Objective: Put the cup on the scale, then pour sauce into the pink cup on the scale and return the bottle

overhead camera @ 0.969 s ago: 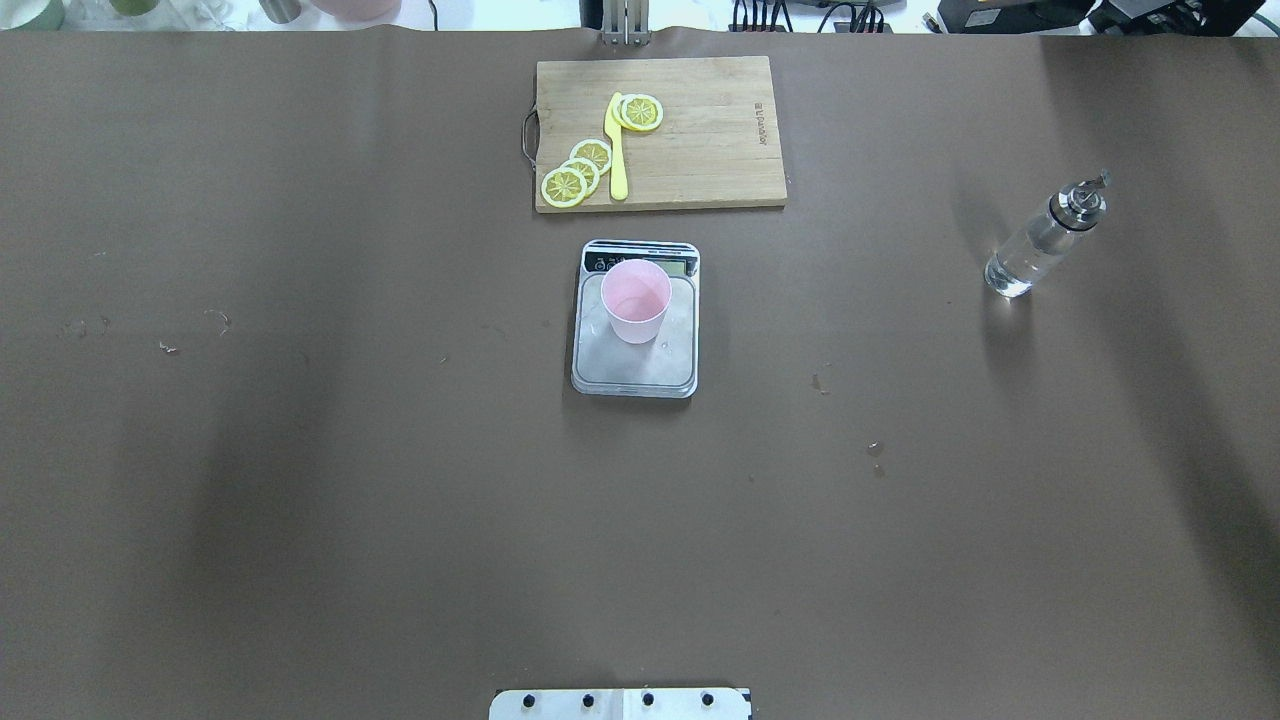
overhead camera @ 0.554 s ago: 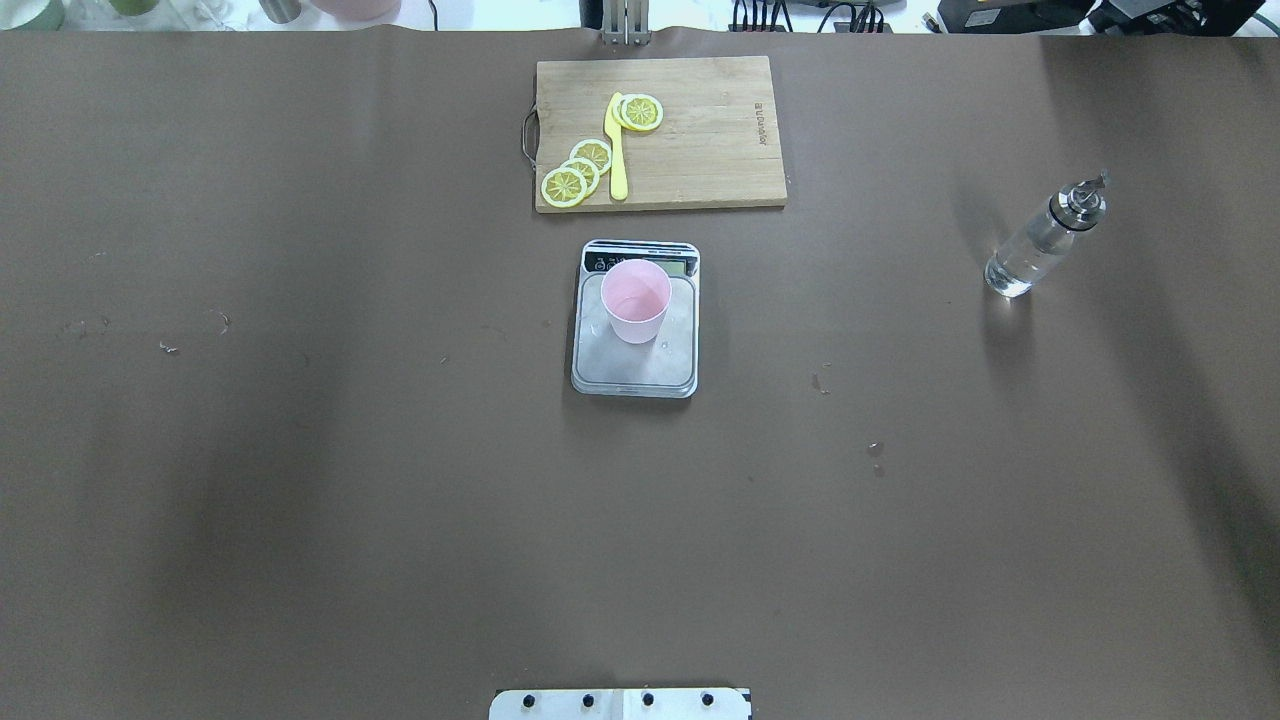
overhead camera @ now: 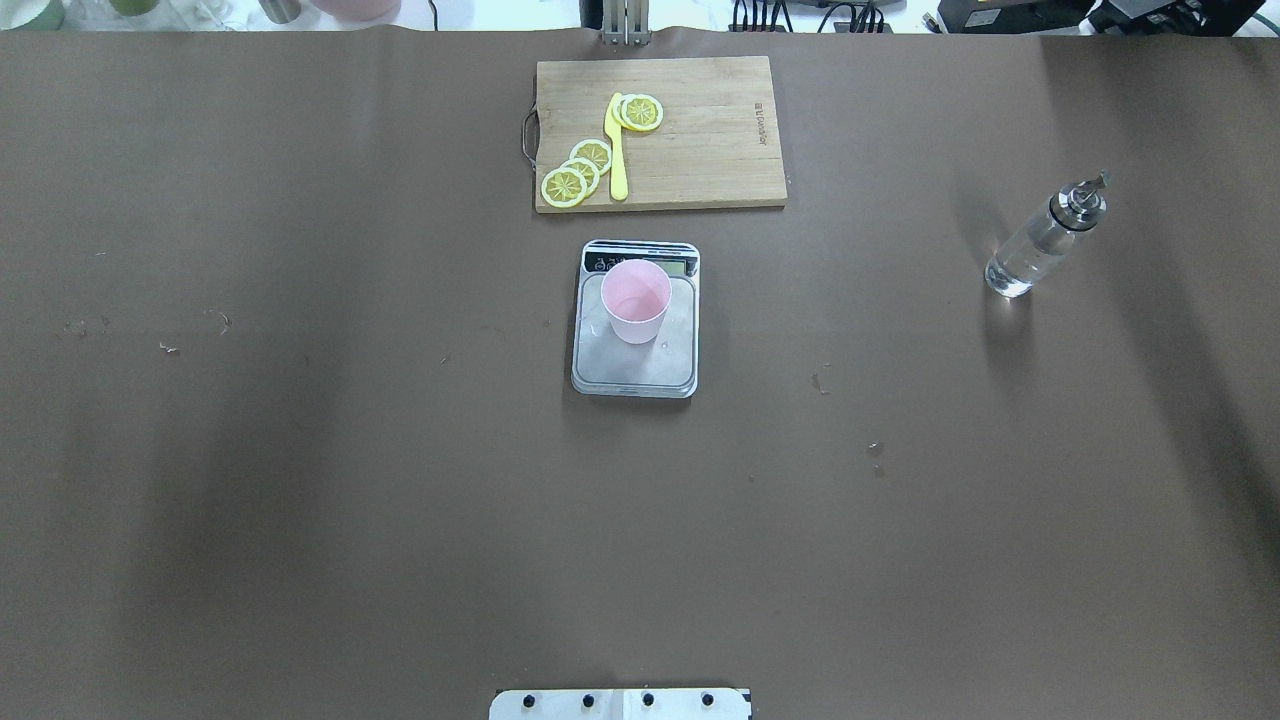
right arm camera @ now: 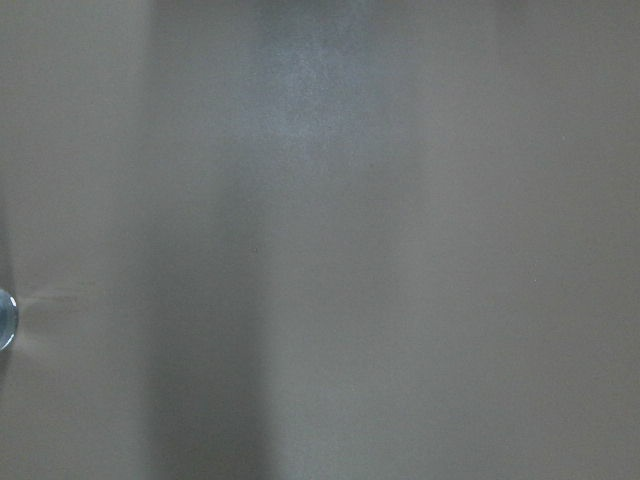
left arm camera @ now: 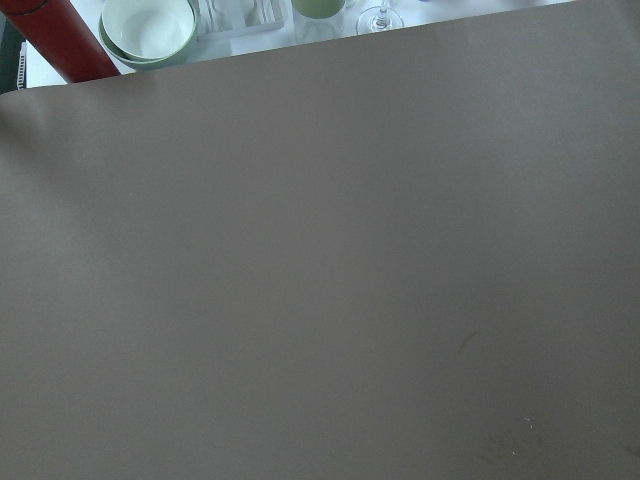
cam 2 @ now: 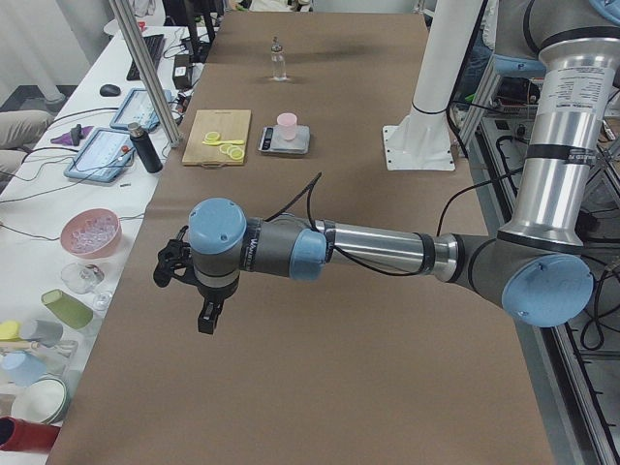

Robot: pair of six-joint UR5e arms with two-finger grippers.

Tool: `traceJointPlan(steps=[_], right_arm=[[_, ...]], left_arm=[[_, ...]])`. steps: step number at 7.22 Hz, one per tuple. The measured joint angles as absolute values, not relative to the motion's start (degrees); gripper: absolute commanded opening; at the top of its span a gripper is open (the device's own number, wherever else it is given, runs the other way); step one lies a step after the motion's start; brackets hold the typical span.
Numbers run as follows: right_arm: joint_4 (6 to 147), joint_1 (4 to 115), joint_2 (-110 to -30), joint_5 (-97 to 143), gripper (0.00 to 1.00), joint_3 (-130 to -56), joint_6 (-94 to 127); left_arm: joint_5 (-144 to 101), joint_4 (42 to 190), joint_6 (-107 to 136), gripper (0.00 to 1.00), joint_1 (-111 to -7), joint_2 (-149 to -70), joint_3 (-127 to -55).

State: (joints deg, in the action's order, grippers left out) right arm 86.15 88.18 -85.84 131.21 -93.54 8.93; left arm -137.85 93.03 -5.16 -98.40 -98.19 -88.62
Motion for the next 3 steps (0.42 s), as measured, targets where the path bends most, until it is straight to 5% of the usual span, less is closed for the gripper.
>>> traceJointPlan(steps=[3], right_arm=[[86.05, 88.16, -85.21, 131.52, 1.00, -91.54, 9.02]], left_arm=[[-137.82, 92.64, -5.13, 0.97, -98.31, -99.11, -87.28]])
